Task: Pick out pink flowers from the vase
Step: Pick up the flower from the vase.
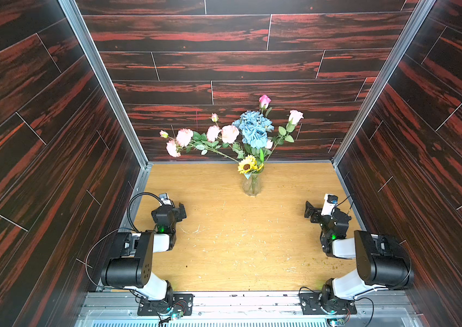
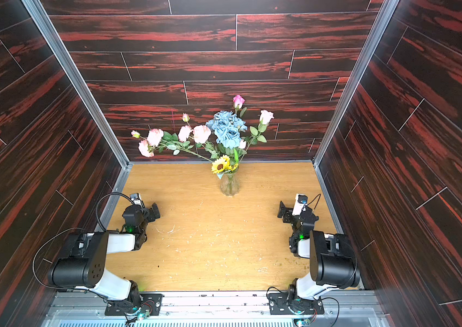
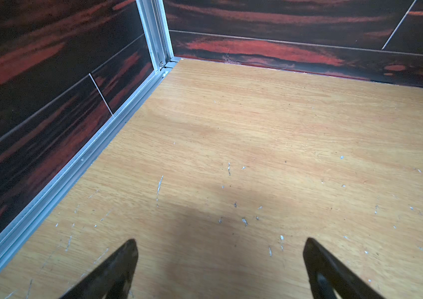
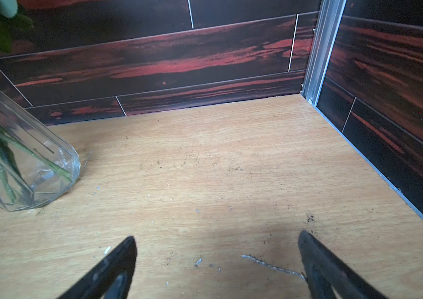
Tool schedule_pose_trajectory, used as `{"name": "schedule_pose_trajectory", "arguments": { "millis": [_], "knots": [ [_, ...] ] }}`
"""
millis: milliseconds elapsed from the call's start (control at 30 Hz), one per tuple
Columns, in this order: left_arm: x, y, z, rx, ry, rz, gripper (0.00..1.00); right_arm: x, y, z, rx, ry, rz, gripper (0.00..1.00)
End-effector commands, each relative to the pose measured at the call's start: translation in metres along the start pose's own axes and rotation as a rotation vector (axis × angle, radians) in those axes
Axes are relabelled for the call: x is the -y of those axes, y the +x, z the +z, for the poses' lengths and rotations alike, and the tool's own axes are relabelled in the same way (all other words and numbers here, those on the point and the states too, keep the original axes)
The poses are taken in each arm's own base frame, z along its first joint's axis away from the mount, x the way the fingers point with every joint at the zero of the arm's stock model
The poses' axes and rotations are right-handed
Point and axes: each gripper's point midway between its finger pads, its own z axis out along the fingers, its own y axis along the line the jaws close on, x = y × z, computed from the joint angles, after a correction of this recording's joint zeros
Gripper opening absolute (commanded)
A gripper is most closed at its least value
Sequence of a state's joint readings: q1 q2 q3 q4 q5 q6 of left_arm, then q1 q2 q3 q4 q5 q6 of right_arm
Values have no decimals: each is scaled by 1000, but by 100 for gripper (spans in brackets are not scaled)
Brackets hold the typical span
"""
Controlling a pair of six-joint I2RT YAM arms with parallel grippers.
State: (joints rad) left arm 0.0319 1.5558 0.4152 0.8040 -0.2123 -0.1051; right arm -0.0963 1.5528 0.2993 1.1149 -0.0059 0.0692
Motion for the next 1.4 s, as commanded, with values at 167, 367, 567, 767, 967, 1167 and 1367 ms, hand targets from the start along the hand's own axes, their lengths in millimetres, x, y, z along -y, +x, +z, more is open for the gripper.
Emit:
{"name": "schedule_pose_trajectory", "arguments": {
  "millis": [167,367,567,767,967,1167,1367],
  "knots": [
    [-1,-13,-1,33,-2,-9,100,0,-5,3,14,4,-10,99],
    [-1,-14,0,33,-2,-9,100,0,-6,3,15,3,-9,99],
    [-1,-13,0,33,-2,-11,100,0,-6,3,14,4,-9,99],
    [-1,-13,0,31,-1,-9,100,1,-6,3,14,4,-5,99],
    [-1,-14,-1,34,0,-10,100,1,-6,3,16,5,-5,99],
    [-6,-34,-7,-8,-44,-12,100,15,-21,6,-41,99,28,99],
    [-16,-69,-24,-17,-129,-102,99,-14,-46,14,-114,32,34,99]
  ]
}}
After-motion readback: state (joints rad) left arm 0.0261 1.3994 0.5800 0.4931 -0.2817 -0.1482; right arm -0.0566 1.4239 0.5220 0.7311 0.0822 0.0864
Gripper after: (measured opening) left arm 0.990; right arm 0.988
